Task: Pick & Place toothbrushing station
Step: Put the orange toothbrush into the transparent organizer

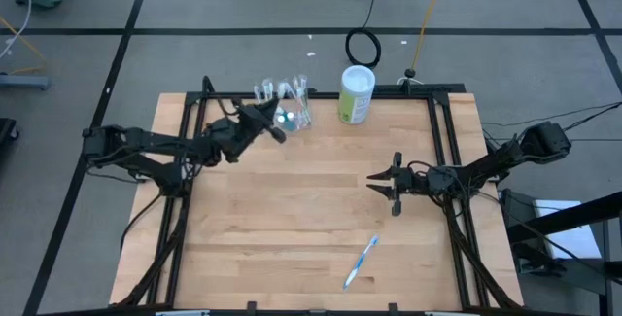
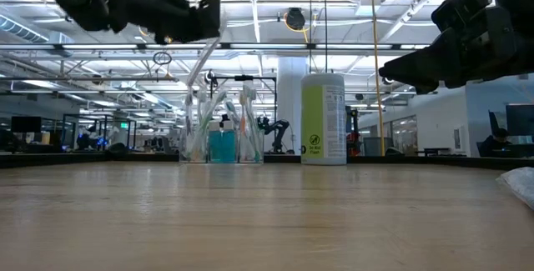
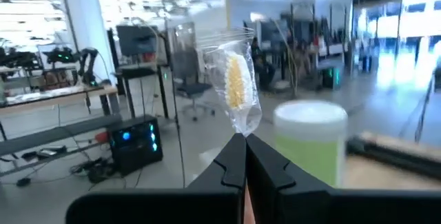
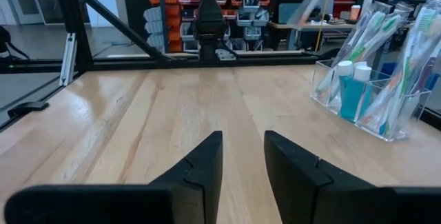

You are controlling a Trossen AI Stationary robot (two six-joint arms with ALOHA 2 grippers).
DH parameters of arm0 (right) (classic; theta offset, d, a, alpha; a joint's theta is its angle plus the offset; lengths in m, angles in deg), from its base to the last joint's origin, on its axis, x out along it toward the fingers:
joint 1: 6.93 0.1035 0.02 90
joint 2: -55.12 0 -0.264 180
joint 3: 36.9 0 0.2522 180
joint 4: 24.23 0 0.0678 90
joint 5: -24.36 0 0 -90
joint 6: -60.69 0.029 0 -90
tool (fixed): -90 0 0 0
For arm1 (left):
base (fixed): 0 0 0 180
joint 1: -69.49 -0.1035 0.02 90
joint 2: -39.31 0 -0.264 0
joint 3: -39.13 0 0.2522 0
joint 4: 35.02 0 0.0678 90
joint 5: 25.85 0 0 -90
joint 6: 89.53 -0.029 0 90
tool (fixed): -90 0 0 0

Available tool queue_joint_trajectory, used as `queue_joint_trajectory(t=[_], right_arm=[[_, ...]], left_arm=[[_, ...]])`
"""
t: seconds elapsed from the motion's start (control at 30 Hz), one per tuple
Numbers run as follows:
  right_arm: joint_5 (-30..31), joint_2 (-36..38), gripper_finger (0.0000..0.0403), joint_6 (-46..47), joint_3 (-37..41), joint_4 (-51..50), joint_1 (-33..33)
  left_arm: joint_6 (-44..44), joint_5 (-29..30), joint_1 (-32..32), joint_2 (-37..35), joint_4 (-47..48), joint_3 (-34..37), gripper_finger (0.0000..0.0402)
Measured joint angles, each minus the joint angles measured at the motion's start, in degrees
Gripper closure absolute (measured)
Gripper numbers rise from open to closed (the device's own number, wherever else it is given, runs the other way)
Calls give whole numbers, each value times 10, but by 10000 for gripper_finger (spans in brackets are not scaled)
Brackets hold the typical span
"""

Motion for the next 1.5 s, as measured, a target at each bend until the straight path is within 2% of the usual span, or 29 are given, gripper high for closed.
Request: queue_joint_trajectory(t=[0.1,0.27,0.33,0.4,0.6,0.7,0.93,1.13,1.2,1.33,1.5], right_arm=[[0,0,300,-1,0,-1,0],[0,0,300,-5,0,0,0],[1,0,300,-5,0,1,0],[0,0,300,-2,0,3,0],[0,0,300,-2,0,3,0],[0,0,300,-20,0,3,0],[0,0,300,-51,0,3,0],[0,0,300,-63,0,3,0],[0,0,300,-64,0,3,0],[0,0,300,-64,0,3,0],[0,0,300,-64,0,3,0]], left_arm=[[22,-23,-33,0,-60,41,400],[23,-38,-86,14,-87,70,399],[38,-65,-109,28,-91,70,400],[42,-90,-128,49,-98,70,399],[33,-114,-180,132,-239,69,397],[49,-127,-191,169,-252,69,400],[70,-81,-195,250,-252,69,399],[20,-68,-153,255,-258,69,398],[-5,-27,-133,255,-260,69,399],[-31,103,-97,254,-274,69,396],[1,117,-52,254,-233,69,398]])
